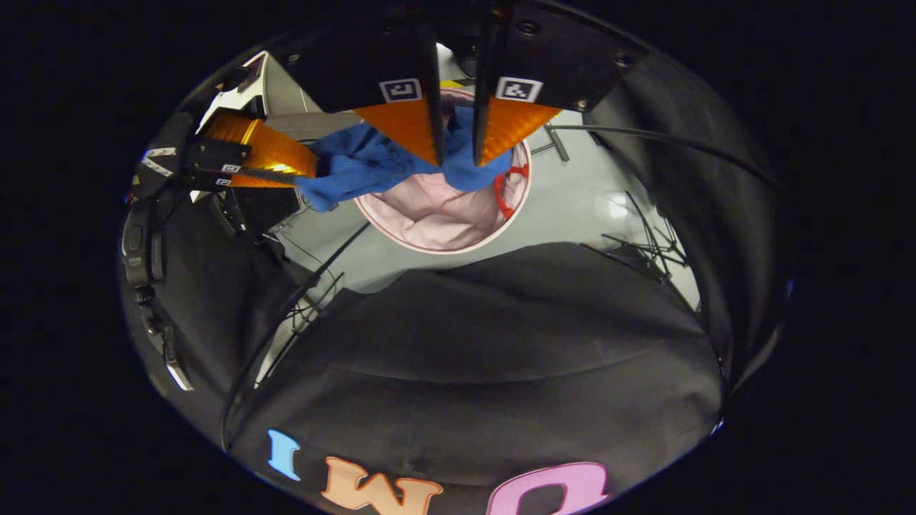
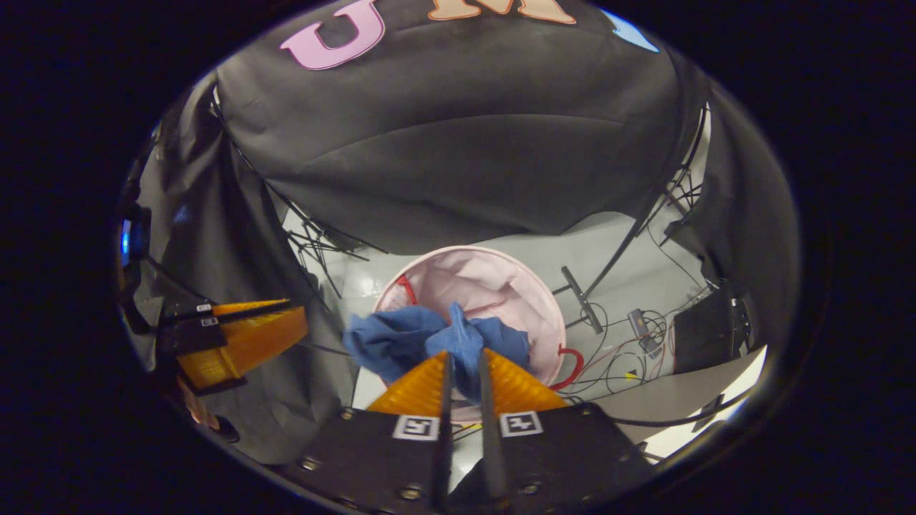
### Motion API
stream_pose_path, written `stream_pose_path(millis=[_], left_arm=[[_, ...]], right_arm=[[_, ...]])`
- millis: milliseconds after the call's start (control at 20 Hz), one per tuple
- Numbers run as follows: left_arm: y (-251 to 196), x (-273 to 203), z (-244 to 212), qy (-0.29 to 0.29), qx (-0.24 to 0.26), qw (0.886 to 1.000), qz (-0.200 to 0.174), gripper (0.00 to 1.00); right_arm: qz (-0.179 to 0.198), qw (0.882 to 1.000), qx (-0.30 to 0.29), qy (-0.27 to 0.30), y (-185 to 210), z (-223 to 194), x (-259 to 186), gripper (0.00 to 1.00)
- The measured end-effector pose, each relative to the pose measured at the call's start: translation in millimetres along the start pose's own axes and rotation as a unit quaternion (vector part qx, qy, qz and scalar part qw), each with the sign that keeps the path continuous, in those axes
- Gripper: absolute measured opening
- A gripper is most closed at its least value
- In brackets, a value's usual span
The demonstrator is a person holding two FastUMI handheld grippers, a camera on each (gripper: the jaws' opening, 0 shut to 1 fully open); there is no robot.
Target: Grasp the clothes on the hanger with both hands and then place them into the laundry hamper below.
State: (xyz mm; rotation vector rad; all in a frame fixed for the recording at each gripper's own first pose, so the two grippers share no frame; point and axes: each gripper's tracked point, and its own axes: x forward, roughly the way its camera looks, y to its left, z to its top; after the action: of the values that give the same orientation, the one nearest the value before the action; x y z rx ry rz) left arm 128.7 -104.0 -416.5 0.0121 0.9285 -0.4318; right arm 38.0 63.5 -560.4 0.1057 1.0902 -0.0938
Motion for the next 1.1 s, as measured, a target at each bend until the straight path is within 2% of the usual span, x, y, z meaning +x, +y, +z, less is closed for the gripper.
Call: stream_pose_path(millis=[50,100,150,200,300,350,400,450,500,550,650,700,750,800,900,950,1100], left_arm=[[-0.9,-3.9,5.2,-0.004,0.004,1.0,0.002,0.42],[-1.1,-11.9,8.3,-0.008,0.005,1.0,0.003,0.45],[0.3,-17.6,12.2,-0.013,0.001,1.0,0.005,0.53],[0.2,-24.0,13.6,-0.016,-0.003,1.0,0.007,0.51],[7.8,-31.2,13.7,-0.02,-0.012,1.0,0.013,0.54],[9.6,-36.8,14.0,-0.019,-0.016,1.0,0.014,0.52],[8.0,-44.9,13.4,-0.019,-0.019,1.0,0.012,0.53],[8.8,-51.0,14.4,-0.02,-0.02,1.0,0.012,0.56],[11.9,-56.1,13.7,-0.021,-0.019,0.999,0.014,0.63],[15.1,-60.3,14.9,-0.024,-0.019,0.999,0.017,0.59],[18.2,-69.7,18.8,-0.035,-0.026,0.999,0.022,0.64],[19.9,-76.8,20.7,-0.041,-0.029,0.998,0.026,0.69],[23.7,-80.6,23.8,-0.051,-0.027,0.998,0.035,0.84],[25.7,-86.4,28.2,-0.056,-0.023,0.997,0.04,1.0],[26.6,-88.5,31.9,-0.063,-0.021,0.997,0.04,0.99],[26.9,-92.5,34.1,-0.066,-0.025,0.997,0.041,1.0],[28.5,-107.0,45.4,-0.083,-0.037,0.995,0.039,0.99]], right_arm=[[-0.001,1.0,-0.004,-0.006,1.6,5.8,-3.9,0.26],[-0.001,1.0,-0.012,-0.012,4.0,12.9,-8.5,0.28],[0.0,1.0,-0.02,-0.018,8.1,17.8,-19.3,0.32],[0.001,0.999,-0.028,-0.024,11.3,23.0,-29.9,0.36],[0.005,0.999,-0.035,-0.036,18.6,36.3,-48.8,0.36],[0.004,0.998,-0.04,-0.04,21.1,39.3,-57.9,0.4],[0.003,0.998,-0.045,-0.045,22.6,42.8,-64.7,0.47],[0.003,0.998,-0.049,-0.049,26.1,44.5,-69.8,0.48],[0.0,0.997,-0.053,-0.051,28.5,46.9,-74.9,0.61],[-0.007,0.997,-0.055,-0.052,27.5,47.3,-79.3,0.74],[0.008,0.997,-0.058,-0.055,44.8,50.1,-83.7,1.0],[0.013,0.997,-0.06,-0.056,52.3,54.0,-86.2,1.0],[0.015,0.996,-0.062,-0.061,54.1,55.7,-92.3,0.97],[0.014,0.995,-0.066,-0.068,56.3,60.5,-97.8,1.0],[0.014,0.994,-0.07,-0.08,59.6,65.1,-110.1,0.97],[0.011,0.993,-0.073,-0.088,60.6,66.4,-114.3,1.0],[0.007,0.992,-0.068,-0.105,64.9,74.1,-128.5,1.0]])
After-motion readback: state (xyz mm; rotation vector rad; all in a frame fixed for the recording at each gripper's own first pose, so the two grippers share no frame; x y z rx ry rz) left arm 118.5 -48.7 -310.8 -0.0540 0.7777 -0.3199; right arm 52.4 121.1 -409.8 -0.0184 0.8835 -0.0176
